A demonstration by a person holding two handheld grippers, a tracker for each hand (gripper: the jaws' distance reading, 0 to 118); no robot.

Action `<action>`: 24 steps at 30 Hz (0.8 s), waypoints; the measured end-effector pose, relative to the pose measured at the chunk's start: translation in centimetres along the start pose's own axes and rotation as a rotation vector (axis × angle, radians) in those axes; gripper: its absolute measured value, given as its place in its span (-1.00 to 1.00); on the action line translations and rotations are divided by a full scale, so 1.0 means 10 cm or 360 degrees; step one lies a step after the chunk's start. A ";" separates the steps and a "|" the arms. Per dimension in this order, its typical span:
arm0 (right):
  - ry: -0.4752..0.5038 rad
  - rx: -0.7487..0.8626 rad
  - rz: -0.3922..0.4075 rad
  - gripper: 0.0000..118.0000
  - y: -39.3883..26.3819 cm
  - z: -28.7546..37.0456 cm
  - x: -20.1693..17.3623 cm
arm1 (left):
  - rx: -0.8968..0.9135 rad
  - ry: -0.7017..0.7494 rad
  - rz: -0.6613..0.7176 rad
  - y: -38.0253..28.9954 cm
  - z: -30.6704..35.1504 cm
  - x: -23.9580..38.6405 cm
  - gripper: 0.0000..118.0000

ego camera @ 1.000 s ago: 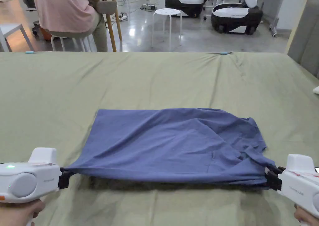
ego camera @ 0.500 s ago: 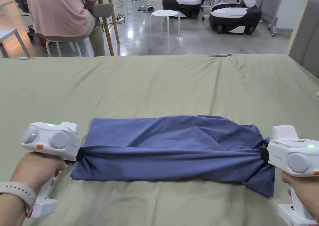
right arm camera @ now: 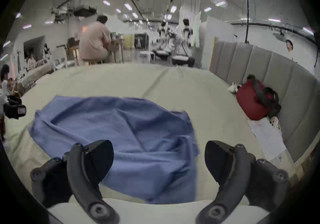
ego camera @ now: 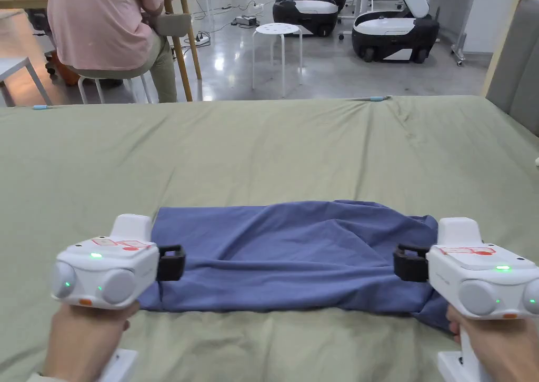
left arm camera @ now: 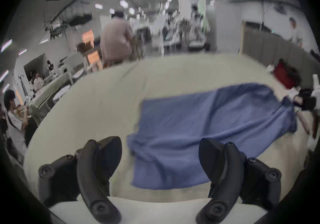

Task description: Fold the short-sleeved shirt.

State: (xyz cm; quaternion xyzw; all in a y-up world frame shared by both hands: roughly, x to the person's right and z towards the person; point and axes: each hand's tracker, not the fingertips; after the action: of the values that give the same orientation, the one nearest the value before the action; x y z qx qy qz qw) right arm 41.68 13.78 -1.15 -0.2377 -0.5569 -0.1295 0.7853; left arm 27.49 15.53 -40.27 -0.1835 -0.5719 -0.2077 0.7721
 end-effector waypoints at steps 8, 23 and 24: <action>0.0149 0.0024 0.0067 -1.00 -0.10 0.19 -0.70 | 0.0092 -0.0049 -0.0095 -0.17 0.14 0.63 -1.00; 0.0090 -0.0056 -0.0013 -1.00 -0.23 0.23 0.00 | -0.0630 -0.0032 0.0554 -0.39 -0.67 -0.88 0.89; 0.0076 -0.0064 -0.0023 -1.00 -0.25 0.23 0.05 | -0.0629 -0.0063 0.0568 -0.41 -0.72 -0.84 0.75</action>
State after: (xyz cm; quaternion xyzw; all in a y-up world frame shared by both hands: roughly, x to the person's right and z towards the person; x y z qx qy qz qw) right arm 38.87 12.89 0.52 -0.2463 -0.5369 -0.1520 0.7924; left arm 28.91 9.23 -50.16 -0.4327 -0.4938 -0.1722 0.7344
